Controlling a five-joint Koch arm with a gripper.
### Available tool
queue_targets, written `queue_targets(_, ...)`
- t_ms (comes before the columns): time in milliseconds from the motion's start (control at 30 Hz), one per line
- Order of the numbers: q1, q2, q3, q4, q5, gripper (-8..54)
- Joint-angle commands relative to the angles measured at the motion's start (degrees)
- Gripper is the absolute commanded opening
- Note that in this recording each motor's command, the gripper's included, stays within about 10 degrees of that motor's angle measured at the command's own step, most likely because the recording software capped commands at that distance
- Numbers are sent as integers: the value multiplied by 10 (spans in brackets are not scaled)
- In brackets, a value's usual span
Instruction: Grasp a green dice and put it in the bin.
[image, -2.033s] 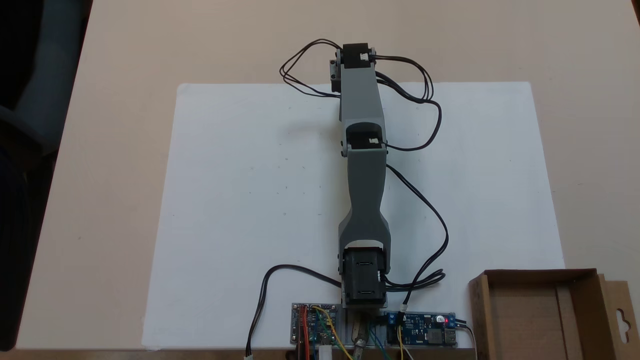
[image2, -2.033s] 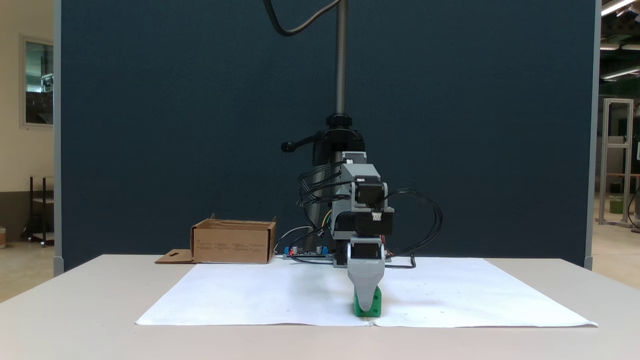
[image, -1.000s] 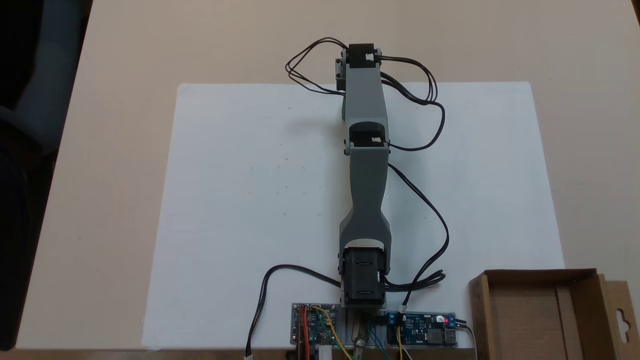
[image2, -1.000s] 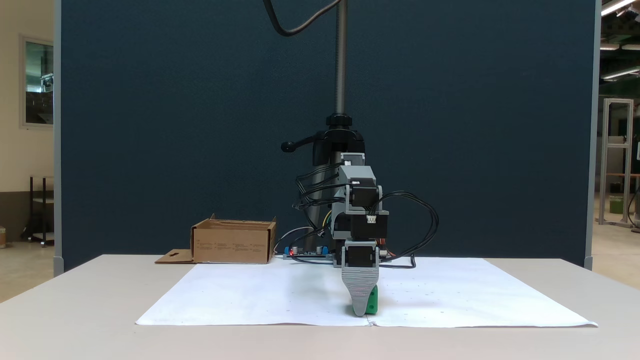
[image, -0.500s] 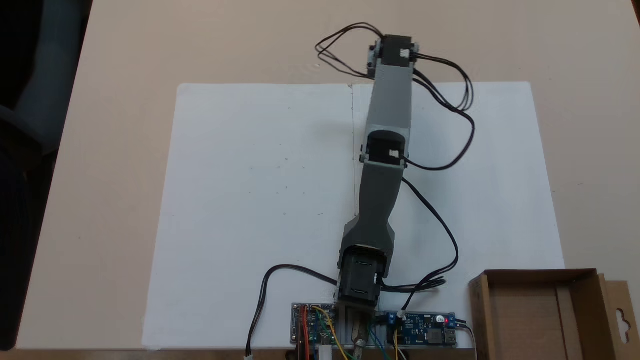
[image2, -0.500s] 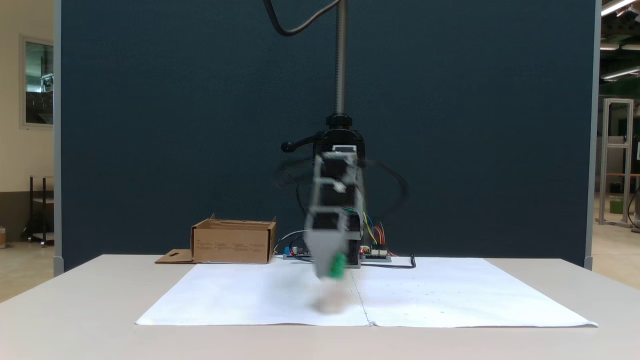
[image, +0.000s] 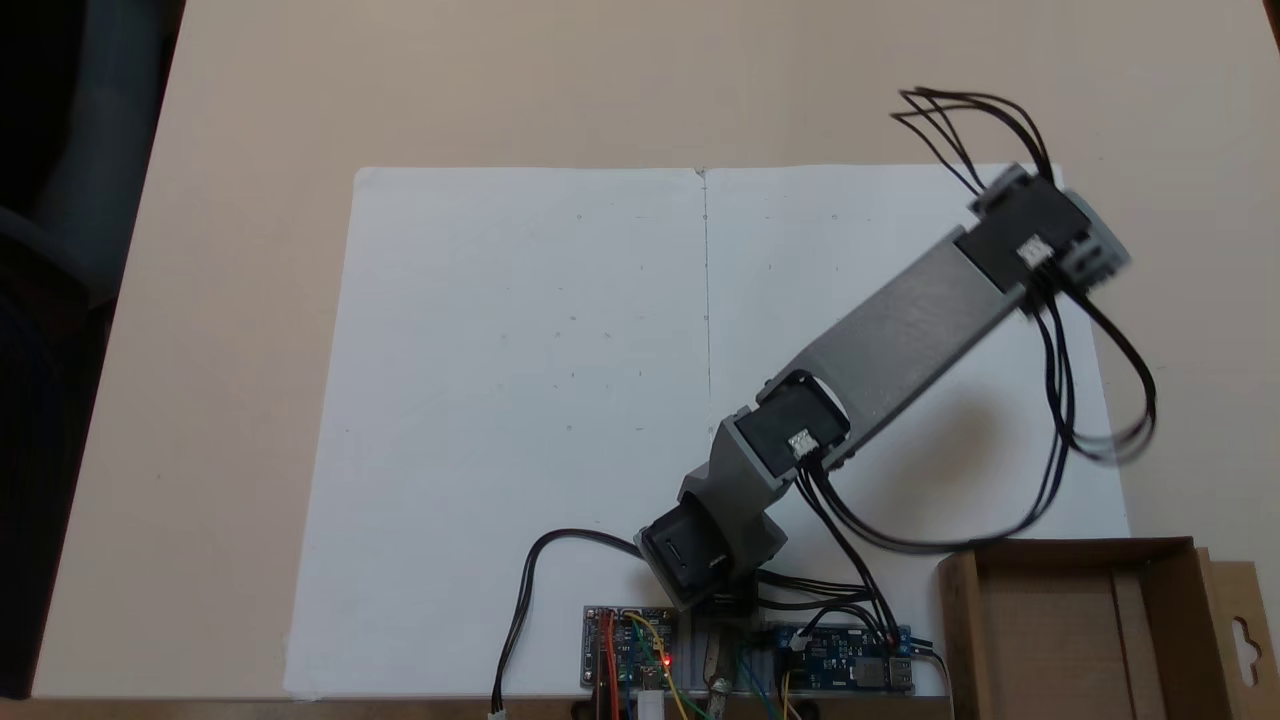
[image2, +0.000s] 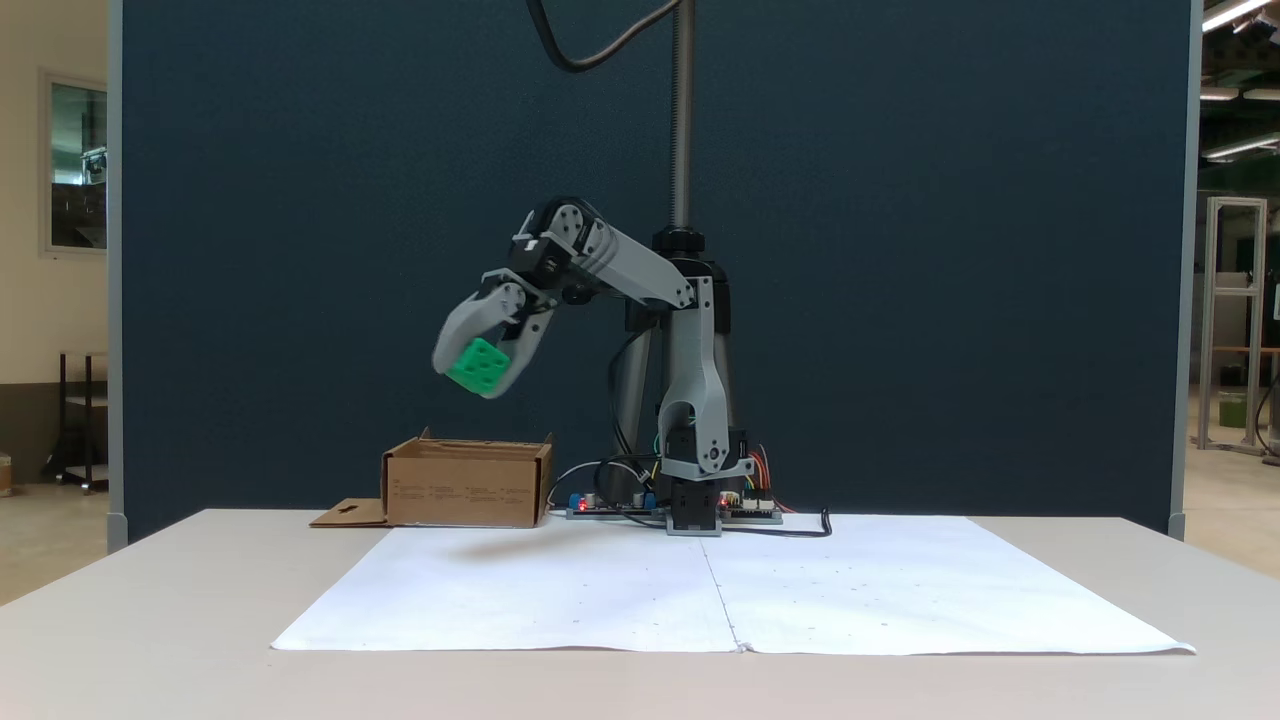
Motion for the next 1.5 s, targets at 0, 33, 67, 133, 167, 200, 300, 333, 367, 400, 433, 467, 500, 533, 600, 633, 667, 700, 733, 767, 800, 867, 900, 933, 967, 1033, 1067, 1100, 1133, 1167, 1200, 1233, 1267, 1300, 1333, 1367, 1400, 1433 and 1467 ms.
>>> queue_targets(0,66,33,-19,33,-59,121)
queue_targets(33,92,33,-20,40,-65,121)
queue_targets(67,120,37,-19,51,-78,121)
queue_targets(133,172,41,-19,66,-97,120)
queue_targets(167,201,42,-19,75,-111,120)
queue_targets(200,229,42,-19,84,-126,121)
queue_targets(300,304,41,-19,111,-172,121)
queue_targets(333,328,41,-19,119,-185,120)
queue_targets(367,347,37,-18,122,-199,120)
queue_targets(400,376,18,-12,120,-224,121)
queue_targets(433,388,6,-11,119,-235,120)
queue_targets(467,399,-6,-11,117,-247,121)
queue_targets(500,411,-18,-9,115,-254,121)
queue_targets(533,418,-27,-2,114,-259,121)
queue_targets(600,432,-43,17,89,-278,120)
queue_targets(633,439,-51,29,71,-283,120)
queue_targets(667,445,-56,41,50,-287,120)
queue_targets(700,449,-62,52,28,-290,121)
queue_targets(733,453,-68,62,8,-291,120)
queue_targets(767,454,-71,75,-11,-292,120)
queue_targets(800,457,-75,83,-25,-293,120)
queue_targets(867,457,-83,90,-40,-297,120)
queue_targets(900,457,-86,91,-45,-297,121)
queue_targets(933,457,-89,91,-46,-298,120)
queue_targets(967,457,-92,91,-47,-298,121)
queue_targets(1033,457,-98,92,-50,-297,150)
queue_targets(1067,457,-101,97,-48,-297,259)
queue_targets(1100,457,-101,112,-49,-297,326)
queue_targets(1133,457,-101,124,-49,-297,343)
queue_targets(1167,457,-101,131,-49,-297,376)
queue_targets(1200,457,-101,134,-49,-297,418)
queue_targets(1233,457,-101,134,-49,-297,450)
queue_targets(1267,457,-101,134,-50,-296,454)
queue_targets(1300,457,-100,134,-54,-296,453)
queue_targets(1333,457,-100,134,-56,-296,447)
queue_targets(1367,457,-99,134,-60,-296,442)
queue_targets(1400,457,-99,134,-63,-296,438)
queue_targets(1433,457,-99,134,-67,-296,438)
queue_targets(1467,456,-99,134,-74,-295,437)
